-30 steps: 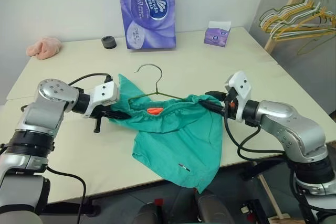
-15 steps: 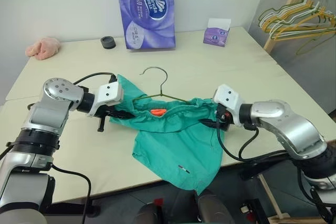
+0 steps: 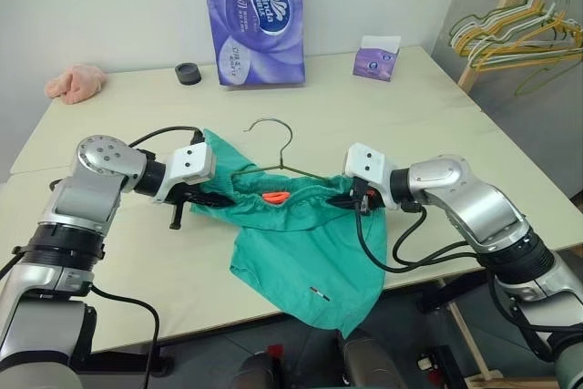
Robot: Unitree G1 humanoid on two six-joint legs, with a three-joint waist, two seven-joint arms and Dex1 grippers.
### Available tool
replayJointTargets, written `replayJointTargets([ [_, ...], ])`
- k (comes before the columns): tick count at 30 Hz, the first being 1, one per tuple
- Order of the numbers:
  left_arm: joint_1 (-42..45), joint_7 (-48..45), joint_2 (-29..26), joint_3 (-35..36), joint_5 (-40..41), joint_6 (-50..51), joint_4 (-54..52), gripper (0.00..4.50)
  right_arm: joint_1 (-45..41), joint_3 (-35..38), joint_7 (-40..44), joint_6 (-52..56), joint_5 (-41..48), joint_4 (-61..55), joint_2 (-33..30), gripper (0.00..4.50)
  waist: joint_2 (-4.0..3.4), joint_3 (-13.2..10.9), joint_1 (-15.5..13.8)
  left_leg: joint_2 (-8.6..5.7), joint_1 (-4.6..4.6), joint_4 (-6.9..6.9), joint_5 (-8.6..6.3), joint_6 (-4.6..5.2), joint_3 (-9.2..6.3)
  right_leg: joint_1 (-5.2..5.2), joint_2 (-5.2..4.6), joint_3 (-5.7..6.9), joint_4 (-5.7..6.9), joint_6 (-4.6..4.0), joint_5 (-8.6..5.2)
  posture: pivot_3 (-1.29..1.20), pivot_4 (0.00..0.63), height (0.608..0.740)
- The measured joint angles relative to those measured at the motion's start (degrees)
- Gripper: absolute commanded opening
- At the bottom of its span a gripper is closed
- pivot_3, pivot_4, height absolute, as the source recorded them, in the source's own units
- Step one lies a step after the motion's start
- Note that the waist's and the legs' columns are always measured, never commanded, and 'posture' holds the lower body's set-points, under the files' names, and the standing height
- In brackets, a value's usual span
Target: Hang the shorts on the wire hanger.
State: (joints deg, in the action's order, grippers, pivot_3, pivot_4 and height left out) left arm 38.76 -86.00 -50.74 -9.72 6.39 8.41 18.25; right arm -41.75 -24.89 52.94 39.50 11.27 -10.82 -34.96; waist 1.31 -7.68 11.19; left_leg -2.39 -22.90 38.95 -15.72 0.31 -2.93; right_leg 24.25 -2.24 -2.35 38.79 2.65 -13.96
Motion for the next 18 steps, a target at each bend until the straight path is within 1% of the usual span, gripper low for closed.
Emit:
replayJointTargets([
  [1, 0.0, 0.4, 0.4, 0.1, 0.0, 0.2, 0.0, 0.0, 0.0, 0.1, 0.5, 0.2, -0.1, 0.0, -0.1, 0.14, 0.0, 0.0, 0.0, 0.0, 0.0, 0.0, 0.0, 0.0, 0.0, 0.0, 0.0, 0.0, 0.0, 0.0, 0.0, -0.22, 0.095, 0.74],
  [3, 0.0, 0.6, 0.8, 0.4, 0.1, 1.1, 0.1, 0.0, 0.0, 0.1, 1.0, 0.4, 0.0, 0.0, -0.1, 0.07, 0.0, 0.0, 0.0, 0.0, 0.0, 0.0, 0.0, 0.0, 0.0, 0.0, 0.0, 0.0, 0.0, 0.0, 0.0, -0.23, 0.094, 0.74],
  [5, 0.1, 0.6, 1.4, 0.9, 0.6, 3.0, 0.4, 0.58, 0.1, 0.7, 1.3, 1.0, 0.1, 0.0, -0.2, 0.0, 0.0, 0.0, 0.0, 0.0, 0.0, 0.0, 0.0, 0.0, -0.01, 0.0, 0.0, 0.01, 0.0, 0.0, 0.0, -0.23, 0.095, 0.74],
  [7, 0.9, 1.2, 2.6, 2.3, 2.3, 4.6, 1.9, 1.06, 0.2, 1.1, 1.8, 1.6, 0.7, -0.3, -0.1, 0.0, 0.0, 0.0, 0.0, 0.0, 0.0, 0.01, 0.0, 0.0, -0.02, 0.0, 0.0, 0.03, 0.01, 0.0, 0.0, -0.23, 0.095, 0.74],
  [12, 3.3, 1.3, 2.9, 3.8, 4.9, 6.5, 4.1, 2.58, 0.9, 2.2, 2.1, 3.4, 2.0, -1.5, -0.4, 0.0, 0.0, 0.0, 0.1, 0.0, 0.01, 0.0, 0.0, 0.0, -0.01, 0.0, 0.0, 0.01, 0.01, 0.0, 0.0, -0.24, 0.094, 0.74],
  [15, 4.0, 1.3, 2.6, 4.6, 5.1, 6.4, 6.7, 3.52, 2.0, 3.6, 2.5, 4.1, 3.2, -2.8, -1.4, 0.0, 0.0, 0.0, 0.1, 0.0, 0.0, 0.0, 0.0, 0.0, -0.03, 0.0, 0.0, 0.02, 0.01, 0.0, 0.0, -0.24, 0.092, 0.74],
  [18, 4.7, 1.8, 1.3, 5.8, 5.0, 3.9, 11.1, 4.34, 3.1, 3.7, 3.7, 4.8, 3.8, -3.6, -3.3, 0.0, 0.0, 0.0, 0.2, 0.0, 0.0, 0.0, 0.0, 0.0, -0.02, 0.01, -0.01, 0.01, 0.0, 0.0, 0.0, -0.24, 0.09, 0.74],
])
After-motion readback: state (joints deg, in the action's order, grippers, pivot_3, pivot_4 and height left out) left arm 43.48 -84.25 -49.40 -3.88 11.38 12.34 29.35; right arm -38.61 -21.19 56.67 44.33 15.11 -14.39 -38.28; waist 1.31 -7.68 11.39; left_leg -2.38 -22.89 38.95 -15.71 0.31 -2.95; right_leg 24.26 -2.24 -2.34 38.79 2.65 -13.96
